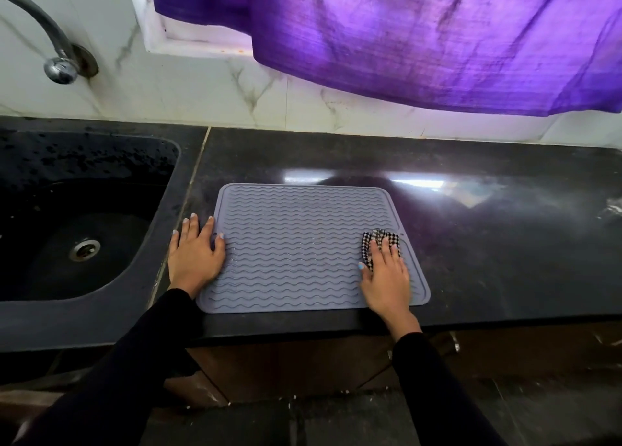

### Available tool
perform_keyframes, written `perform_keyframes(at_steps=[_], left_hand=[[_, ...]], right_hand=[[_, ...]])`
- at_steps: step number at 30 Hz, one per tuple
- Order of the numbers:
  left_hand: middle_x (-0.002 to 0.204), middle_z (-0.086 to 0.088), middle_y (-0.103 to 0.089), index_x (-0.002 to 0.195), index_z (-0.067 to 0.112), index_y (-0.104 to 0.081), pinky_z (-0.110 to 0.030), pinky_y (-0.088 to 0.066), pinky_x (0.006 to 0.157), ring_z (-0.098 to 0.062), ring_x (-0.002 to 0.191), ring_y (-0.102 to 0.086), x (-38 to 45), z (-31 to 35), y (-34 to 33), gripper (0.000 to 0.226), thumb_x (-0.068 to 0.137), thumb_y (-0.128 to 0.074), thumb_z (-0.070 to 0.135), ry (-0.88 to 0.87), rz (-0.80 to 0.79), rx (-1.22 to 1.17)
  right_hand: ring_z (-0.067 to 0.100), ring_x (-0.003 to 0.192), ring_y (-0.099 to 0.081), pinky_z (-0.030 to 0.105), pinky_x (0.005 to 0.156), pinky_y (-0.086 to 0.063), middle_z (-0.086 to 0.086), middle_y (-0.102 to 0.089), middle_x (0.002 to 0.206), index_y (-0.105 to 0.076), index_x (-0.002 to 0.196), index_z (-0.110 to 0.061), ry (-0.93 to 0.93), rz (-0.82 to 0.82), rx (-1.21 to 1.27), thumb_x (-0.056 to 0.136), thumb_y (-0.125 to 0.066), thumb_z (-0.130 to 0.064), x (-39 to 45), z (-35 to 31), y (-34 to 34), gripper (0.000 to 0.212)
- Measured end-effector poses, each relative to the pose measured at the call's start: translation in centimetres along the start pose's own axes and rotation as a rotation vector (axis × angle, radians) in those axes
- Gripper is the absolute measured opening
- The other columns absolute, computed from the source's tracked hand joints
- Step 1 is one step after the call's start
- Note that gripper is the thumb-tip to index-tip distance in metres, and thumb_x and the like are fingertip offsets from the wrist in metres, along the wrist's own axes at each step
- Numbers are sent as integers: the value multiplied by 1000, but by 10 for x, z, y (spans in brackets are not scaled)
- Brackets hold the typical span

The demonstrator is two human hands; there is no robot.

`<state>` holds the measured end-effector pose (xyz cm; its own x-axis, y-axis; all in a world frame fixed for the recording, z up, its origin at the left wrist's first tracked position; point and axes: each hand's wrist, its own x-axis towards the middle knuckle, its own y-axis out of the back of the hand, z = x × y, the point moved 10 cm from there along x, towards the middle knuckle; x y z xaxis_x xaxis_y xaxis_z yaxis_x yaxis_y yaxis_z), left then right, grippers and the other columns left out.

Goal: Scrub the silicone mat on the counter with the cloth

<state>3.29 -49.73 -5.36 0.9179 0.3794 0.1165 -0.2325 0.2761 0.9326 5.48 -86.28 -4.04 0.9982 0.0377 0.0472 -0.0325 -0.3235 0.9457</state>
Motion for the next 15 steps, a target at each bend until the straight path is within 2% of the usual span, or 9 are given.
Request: perform_keyframes(at_steps=[2,6,8,10,11,13,14,15], left_hand=[[153,-16,-21,143,17,-31,-42,-5,116,-28,142,-16,0,0,1,59,92,-25,44,0,7,-6],[153,-15,-21,143,17,-33,-41,-5,116,-27,143,-16,-3,1,4,68,85,-17,49,6,5,-32],[153,-15,-21,143,17,-32,-41,-4,116,-26,143,-15,-3,1,4,65,87,-19,48,3,-6,-37],[153,-16,-21,143,16,-32,-42,-5,117,-27,143,-15,-2,1,2,57,94,-24,43,-3,-12,-32],[153,-17,-22,142,15,-34,-43,-6,116,-28,142,-16,-1,1,2,55,94,-27,42,-5,-14,-28],[149,-20,-29,139,12,-40,-47,-10,115,-32,140,-22,3,0,4,55,93,-30,41,-1,-5,-22],[145,-21,-36,134,11,-47,-49,-13,113,-34,136,-28,6,0,7,53,93,-32,40,10,12,-23],[137,-23,-45,126,10,-55,-51,-16,112,-36,131,-37,10,1,12,50,92,-33,39,23,47,-19]], right_hand=[[17,145,-10,35,117,-8,-1,-12,157,-22,147,-23,20,-40,86,98,-37,-36,6,6,1,53],[17,142,-21,36,115,-20,-4,-29,152,-40,139,-24,-15,-87,414,99,-40,-26,16,14,6,41],[15,130,-40,24,101,-34,-2,-46,139,-49,133,-17,-147,-89,732,99,-40,-17,22,27,9,35],[11,103,-60,18,80,-46,1,-64,117,-51,131,-7,-381,-96,1224,99,-36,-14,25,46,10,35],[11,93,-65,19,74,-50,1,-69,107,-49,131,-3,-483,-74,1511,100,-33,-16,26,53,10,37],[17,91,-66,26,76,-52,5,-66,107,-45,135,-2,-606,88,1800,101,-30,-20,30,68,19,41],[19,89,-65,31,78,-52,7,-62,112,-45,135,-4,-622,189,1800,100,-32,-19,33,74,25,40],[18,88,-64,35,82,-52,7,-60,117,-48,133,-8,-596,260,1697,100,-36,-18,34,73,37,36]])
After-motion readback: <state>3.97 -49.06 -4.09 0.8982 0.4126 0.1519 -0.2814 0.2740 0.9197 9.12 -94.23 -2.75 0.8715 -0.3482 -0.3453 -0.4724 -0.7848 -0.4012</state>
